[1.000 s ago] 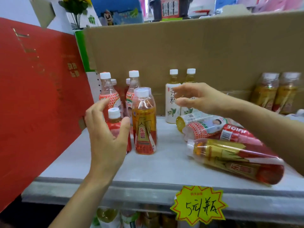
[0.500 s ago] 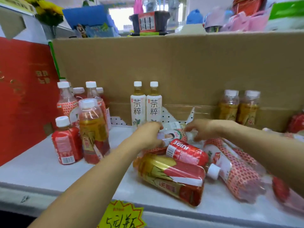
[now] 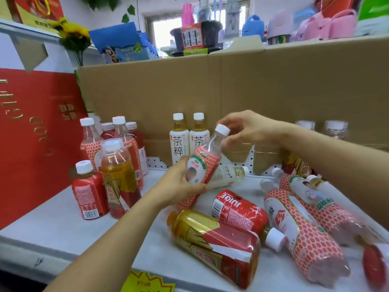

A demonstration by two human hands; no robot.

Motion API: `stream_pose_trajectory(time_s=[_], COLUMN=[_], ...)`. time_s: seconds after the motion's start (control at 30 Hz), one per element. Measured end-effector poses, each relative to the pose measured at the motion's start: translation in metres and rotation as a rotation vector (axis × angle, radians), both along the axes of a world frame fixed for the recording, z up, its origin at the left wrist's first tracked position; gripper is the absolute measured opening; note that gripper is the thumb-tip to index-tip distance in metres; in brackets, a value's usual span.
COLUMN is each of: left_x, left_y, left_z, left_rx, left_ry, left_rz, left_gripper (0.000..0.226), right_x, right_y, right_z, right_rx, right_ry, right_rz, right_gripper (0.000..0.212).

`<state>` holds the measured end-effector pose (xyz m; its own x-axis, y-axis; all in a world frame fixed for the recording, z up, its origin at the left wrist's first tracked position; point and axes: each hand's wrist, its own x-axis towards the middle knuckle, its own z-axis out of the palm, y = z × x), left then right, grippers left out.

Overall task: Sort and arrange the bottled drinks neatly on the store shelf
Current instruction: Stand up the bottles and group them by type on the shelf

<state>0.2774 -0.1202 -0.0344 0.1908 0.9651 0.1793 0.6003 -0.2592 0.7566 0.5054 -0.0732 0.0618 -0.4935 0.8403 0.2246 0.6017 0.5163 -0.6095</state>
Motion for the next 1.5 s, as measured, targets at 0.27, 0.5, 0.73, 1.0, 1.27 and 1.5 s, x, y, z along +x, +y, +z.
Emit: stream_pose_trajectory(time_s=[0.27, 0.5, 0.73, 1.0, 1.27, 1.5], left_x=[-0.026, -0.029, 0.009, 0.040, 0.020, -0.024], left_y=[-0.002, 0.005, 0.035, 0.054, 0.012, -0.070], left_z=[-0.016, -0.014, -0.003, -0.003, 0.007, -0.018], left_rx=[-0.092, -0.160, -0.131, -0.100, -0.167, -0.085], left_ry=[-0.414, -0.412, -0.287, -0.235, -0.217, 0.025], left_rz=[0.063, 0.036, 0.005, 0.093, 0.078, 0.113], left_gripper=[0.070, 0.081, 0.077, 0.076, 0.064, 0.058], right_x=[-0.002, 0.040, 0.063, 0.020, 0.006, 0.025], right_y=[0.057, 0.046, 0.007, 0.022, 0.020, -0.073], right_z=[-0.092, -0.053, 0.005, -0.010, -0.025, -0.047], right_rx=[-0.202, -0.258, -0.024, 0.063, -0.052, -0.003], right_ry=[-0.731, -0.655, -0.103, 0.222, 0.285, 0.029], right_rz=[-0.159, -0.076, -0.266, -0.347, -0.409, -0.226], right_gripper=[0.044, 0.030, 0.027, 0.020, 0.039, 0.063])
